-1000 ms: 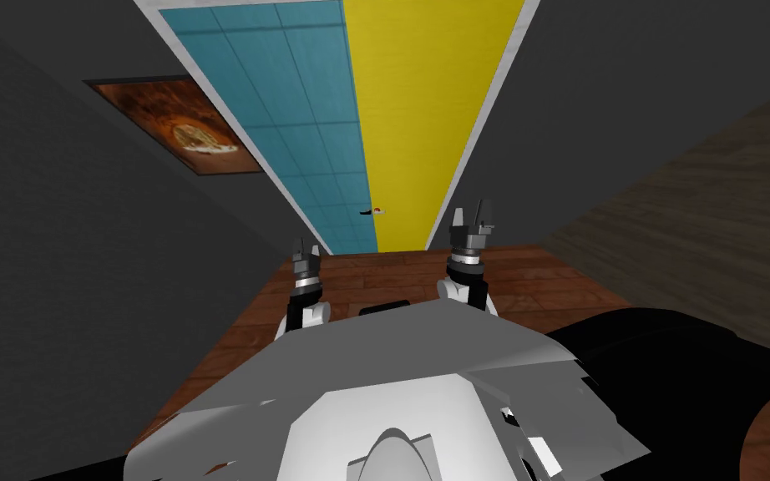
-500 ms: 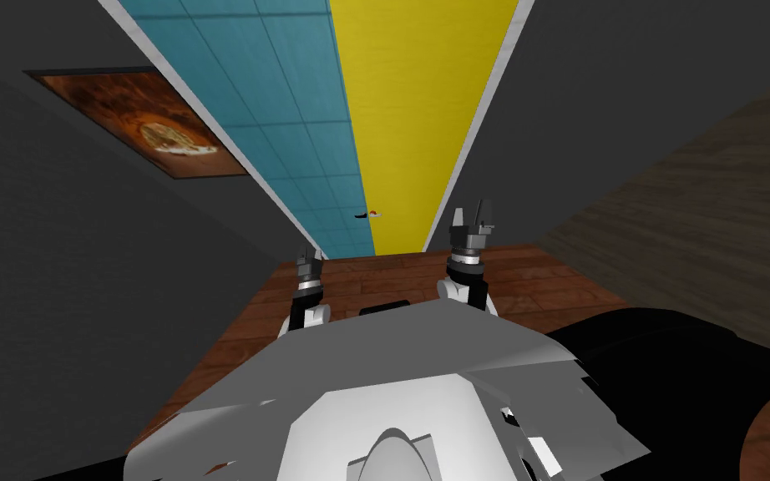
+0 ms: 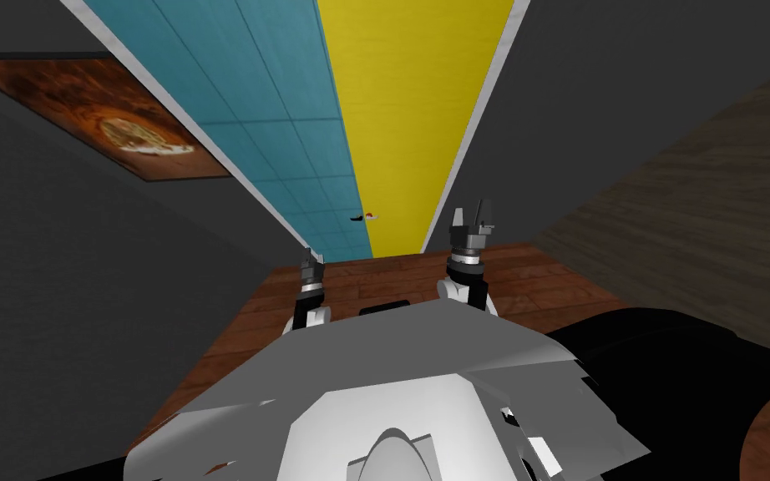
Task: Pull the door open
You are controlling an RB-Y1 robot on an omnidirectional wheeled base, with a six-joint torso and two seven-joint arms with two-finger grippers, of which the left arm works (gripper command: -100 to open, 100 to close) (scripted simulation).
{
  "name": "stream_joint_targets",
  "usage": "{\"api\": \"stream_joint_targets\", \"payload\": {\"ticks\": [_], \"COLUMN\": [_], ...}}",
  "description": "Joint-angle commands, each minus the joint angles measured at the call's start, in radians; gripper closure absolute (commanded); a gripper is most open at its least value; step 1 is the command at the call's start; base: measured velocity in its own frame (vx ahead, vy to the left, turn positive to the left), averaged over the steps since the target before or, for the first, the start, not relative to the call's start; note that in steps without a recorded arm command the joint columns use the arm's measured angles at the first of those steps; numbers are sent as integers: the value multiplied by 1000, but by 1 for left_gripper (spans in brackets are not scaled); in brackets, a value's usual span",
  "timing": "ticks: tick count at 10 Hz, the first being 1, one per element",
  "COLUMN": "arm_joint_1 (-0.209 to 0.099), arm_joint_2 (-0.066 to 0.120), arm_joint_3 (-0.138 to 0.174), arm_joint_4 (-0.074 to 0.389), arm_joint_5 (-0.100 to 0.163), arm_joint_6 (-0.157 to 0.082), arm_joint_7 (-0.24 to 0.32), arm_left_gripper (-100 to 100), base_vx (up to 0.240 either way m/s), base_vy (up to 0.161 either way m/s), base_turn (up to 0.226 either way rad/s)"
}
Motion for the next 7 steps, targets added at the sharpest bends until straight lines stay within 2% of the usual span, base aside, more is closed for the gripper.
{"api": "stream_joint_targets", "payload": {"ticks": [1,7], "arm_joint_1": [-6,-28], "arm_joint_2": [9,41], "arm_joint_3": [4,19], "arm_joint_4": [36,174], "arm_joint_5": [5,20], "arm_joint_6": [-15,-71], "arm_joint_7": [9,41], "arm_left_gripper": [-100,-100], "base_vx": [104,105], "base_vy": [-49,-32], "base_turn": [-61,-64]}}
